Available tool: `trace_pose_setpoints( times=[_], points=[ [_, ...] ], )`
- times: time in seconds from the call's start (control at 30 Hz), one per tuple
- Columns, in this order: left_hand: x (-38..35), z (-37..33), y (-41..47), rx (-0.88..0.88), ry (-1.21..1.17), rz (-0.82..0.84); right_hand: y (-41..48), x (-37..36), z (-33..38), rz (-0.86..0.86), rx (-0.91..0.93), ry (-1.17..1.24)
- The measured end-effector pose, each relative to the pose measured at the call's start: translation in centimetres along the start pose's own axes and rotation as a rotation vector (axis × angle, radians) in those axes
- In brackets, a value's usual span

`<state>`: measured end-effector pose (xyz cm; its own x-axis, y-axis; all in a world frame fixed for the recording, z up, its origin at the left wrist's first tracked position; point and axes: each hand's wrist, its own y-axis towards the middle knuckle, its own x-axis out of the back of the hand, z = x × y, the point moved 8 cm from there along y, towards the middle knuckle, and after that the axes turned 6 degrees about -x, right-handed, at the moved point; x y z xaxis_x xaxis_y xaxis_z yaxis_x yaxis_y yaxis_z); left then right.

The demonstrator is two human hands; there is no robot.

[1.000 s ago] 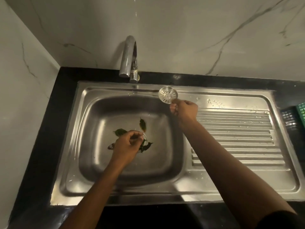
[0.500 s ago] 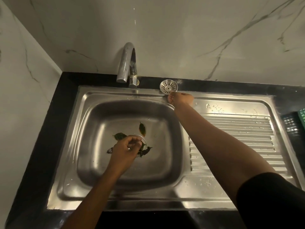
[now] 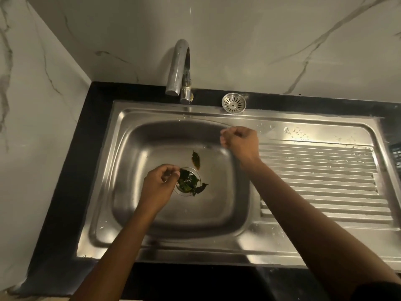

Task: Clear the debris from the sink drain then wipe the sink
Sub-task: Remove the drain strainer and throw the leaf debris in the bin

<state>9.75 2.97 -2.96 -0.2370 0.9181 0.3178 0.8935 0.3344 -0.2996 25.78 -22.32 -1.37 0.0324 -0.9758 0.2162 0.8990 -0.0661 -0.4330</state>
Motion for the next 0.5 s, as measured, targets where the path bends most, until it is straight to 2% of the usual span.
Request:
trace_pose_setpoints(
  times=[0.1,0.33,0.5],
  points=[
    [0.6,0.4,0.4,-0.015,0.037,-0.015,-2.9,-3.3,-1.8,0.150,0.092,-0.293],
    [0.5,2.5,2.1,-0.036,0.214,0.041,-5.0,-11.5,-8.8,0.529,0.124,-1.027],
    [-0.1,4.2,3.9,-0.082,0.375,0.094,-4.6,-15.6,-11.6,0.643,0.274,-1.242]
  ],
)
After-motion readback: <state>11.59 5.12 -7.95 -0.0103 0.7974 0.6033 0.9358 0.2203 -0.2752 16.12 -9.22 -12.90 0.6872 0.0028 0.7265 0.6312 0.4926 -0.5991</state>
